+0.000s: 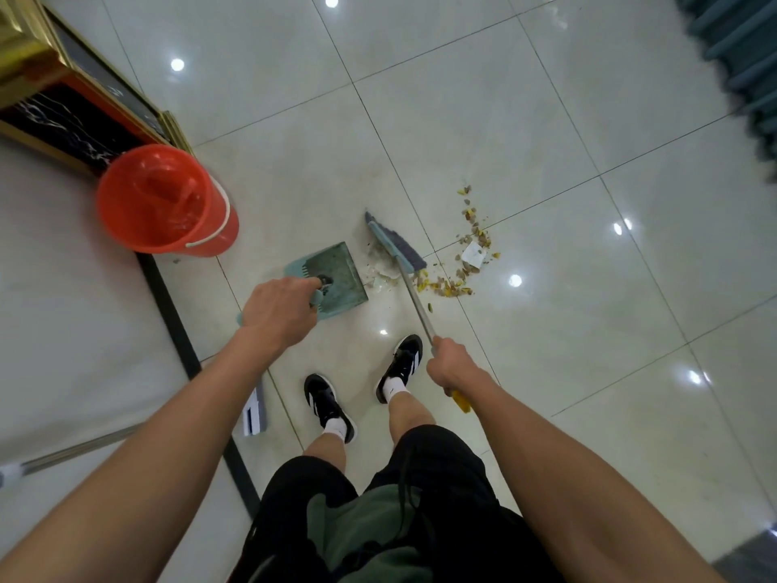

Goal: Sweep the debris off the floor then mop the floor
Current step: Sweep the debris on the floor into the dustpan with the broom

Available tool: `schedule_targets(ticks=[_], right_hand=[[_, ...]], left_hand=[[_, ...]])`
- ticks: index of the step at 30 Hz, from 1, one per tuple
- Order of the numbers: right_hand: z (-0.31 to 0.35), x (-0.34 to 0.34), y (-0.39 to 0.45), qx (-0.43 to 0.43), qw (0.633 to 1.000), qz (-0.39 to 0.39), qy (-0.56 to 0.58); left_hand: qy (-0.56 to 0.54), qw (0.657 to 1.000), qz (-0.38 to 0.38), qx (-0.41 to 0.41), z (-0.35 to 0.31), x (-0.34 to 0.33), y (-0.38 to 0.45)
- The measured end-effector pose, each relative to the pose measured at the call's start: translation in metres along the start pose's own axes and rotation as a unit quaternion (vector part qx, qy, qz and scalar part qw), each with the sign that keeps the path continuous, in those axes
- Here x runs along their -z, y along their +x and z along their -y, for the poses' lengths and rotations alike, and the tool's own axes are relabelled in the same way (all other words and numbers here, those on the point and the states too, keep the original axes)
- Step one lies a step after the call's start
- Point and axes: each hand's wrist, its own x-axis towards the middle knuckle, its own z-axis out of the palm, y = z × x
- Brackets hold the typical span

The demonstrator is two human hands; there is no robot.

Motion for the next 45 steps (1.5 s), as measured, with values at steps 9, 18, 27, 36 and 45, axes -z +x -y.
schedule_targets(ticks=[9,18,27,36,45], right_hand=[[0.003,-0.036,-0.017,0.004,0.998,-0.034,0.057],[-0.005,-0.006,-0.018,0.004,0.993,-0.116,0.024],[-0.031,0.073,0.030,-0.013,0.983,-0.170,-0.074],[-0.040,0.162,0.089,-0.031,0.983,-0.182,-0.015],[-0.036,0.194,0.120,-0.049,0.987,-0.141,0.062]], left_hand=[[-0.023,1.000,-0.007,-0.017,0.026,-0.001,-0.004],[-0.020,1.000,-0.007,-0.010,0.023,0.019,0.007],[-0.009,1.000,0.019,0.004,-0.008,0.035,0.035],[0.015,0.999,0.045,0.019,-0.049,0.049,0.067],[0.051,0.998,0.046,0.007,-0.088,0.054,0.086]])
